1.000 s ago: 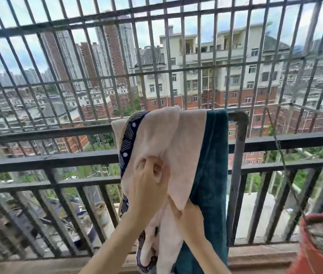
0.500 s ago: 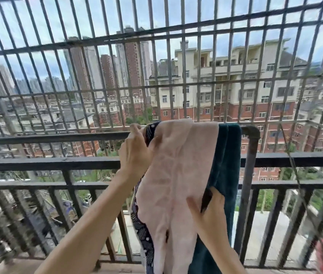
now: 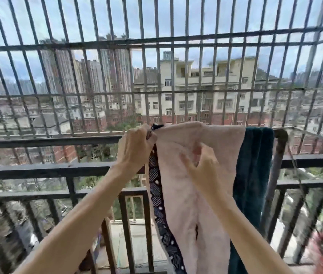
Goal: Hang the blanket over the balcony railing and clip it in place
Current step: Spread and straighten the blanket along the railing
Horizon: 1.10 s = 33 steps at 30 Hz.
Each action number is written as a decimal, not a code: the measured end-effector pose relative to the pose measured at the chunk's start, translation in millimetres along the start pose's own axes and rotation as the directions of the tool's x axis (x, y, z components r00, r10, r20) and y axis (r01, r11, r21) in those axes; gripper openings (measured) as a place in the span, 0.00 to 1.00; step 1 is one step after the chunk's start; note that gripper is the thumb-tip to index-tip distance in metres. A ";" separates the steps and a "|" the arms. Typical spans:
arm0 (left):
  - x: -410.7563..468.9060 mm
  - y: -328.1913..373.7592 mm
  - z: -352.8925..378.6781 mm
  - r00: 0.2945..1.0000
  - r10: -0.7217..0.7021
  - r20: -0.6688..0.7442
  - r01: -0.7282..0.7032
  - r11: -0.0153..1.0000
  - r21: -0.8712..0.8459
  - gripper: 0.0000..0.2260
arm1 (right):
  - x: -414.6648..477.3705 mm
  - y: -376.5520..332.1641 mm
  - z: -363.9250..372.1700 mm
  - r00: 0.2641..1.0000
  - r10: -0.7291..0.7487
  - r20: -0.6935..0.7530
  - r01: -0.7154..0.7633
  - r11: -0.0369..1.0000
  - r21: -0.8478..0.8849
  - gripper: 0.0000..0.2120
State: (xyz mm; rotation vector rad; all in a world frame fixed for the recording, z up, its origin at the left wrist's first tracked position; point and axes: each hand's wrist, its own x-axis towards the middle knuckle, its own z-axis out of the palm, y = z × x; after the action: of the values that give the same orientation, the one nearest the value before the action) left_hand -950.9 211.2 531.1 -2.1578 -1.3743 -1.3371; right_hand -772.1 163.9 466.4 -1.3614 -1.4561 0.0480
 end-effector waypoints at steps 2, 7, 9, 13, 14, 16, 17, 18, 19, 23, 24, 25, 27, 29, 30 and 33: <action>-1.2 -28.8 -15.2 0.999 0.030 -0.016 -0.031 0.998 -0.049 0.13 | -0.8 -19.6 25.3 1.000 -0.013 -0.008 0.012 1.000 -0.025 0.33; 4.6 -134.9 -57.2 0.995 -0.074 -0.062 0.070 0.995 -0.071 0.08 | -3.0 -48.6 72.1 0.998 0.009 -0.057 -0.012 0.999 -0.048 0.28; -0.1 -192.5 -74.3 0.985 -0.140 -0.100 0.137 0.990 -0.041 0.08 | 1.6 -51.9 82.7 0.996 0.050 -0.068 -0.055 0.995 -0.077 0.29; -20.2 -292.6 -116.8 0.927 -0.296 -0.232 0.309 0.951 0.024 0.08 | 14.2 -74.9 109.5 0.995 -0.009 -0.098 -0.010 0.980 -0.198 0.28; -24.7 -310.3 -130.2 0.914 -0.313 -0.258 0.340 0.938 0.065 0.09 | 16.2 -82.8 119.0 0.996 -0.032 -0.083 0.013 0.975 -0.221 0.28; -31.0 -340.4 -157.2 0.887 -0.348 -0.304 0.403 0.905 0.139 0.10 | 20.3 -98.9 141.4 0.992 -0.128 -0.017 0.119 0.956 -0.268 0.27; -33.3 -353.4 -170.0 0.867 -0.380 -0.322 0.444 0.883 0.155 0.10 | 21.6 -109.1 153.1 0.983 -0.183 0.030 0.184 0.941 -0.285 0.26; -34.8 -367.0 -181.7 0.847 -0.411 -0.337 0.481 0.863 0.155 0.10 | 24.5 -118.8 166.0 0.971 -0.226 0.076 0.239 0.921 -0.308 0.26; -35.6 -380.5 -192.2 0.828 -0.438 -0.350 0.511 0.847 0.149 0.10 | 27.6 -130.9 177.7 0.956 -0.273 0.110 0.294 0.894 -0.337 0.25; -33.9 -432.4 -226.9 0.793 -0.455 -0.404 0.567 0.794 0.219 0.11 | 36.7 -176.3 214.7 0.911 -0.388 0.141 0.413 0.858 -0.306 0.11; -33.2 -445.9 -233.6 0.788 -0.457 -0.412 0.576 0.784 0.232 0.10 | 37.8 -183.6 224.0 0.892 -0.425 0.156 0.452 0.847 -0.278 0.08; -33.1 -458.1 -240.7 0.778 -0.470 -0.417 0.592 0.771 0.235 0.09 | 37.7 -190.4 232.7 0.872 -0.459 0.173 0.489 0.836 -0.247 0.07; -33.6 -481.0 -252.0 0.765 -0.486 -0.422 0.614 0.750 0.248 0.09 | 38.0 -201.2 250.9 0.845 -0.505 0.175 0.533 0.822 -0.201 0.06; -39.1 -497.4 -262.4 0.766 -0.479 -0.428 0.616 0.739 0.273 0.08 | 40.4 -212.2 267.4 0.830 -0.533 0.165 0.557 0.812 -0.175 0.06; -43.1 -502.7 -267.1 0.767 -0.469 -0.438 0.615 0.733 0.291 0.08 | 42.0 -217.8 275.1 0.824 -0.543 0.159 0.564 0.809 -0.161 0.06; -57.6 -516.2 -281.8 0.774 -0.431 -0.463 0.604 0.722 0.338 0.08 | 42.4 -235.1 300.0 0.821 -0.558 0.116 0.570 0.813 -0.122 0.04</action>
State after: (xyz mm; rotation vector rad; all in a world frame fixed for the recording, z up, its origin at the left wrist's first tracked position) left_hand -1538.4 271.5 512.0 -1.1654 -1.9862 -1.2889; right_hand -1128.5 293.6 522.9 -0.9959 -1.9119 -0.4108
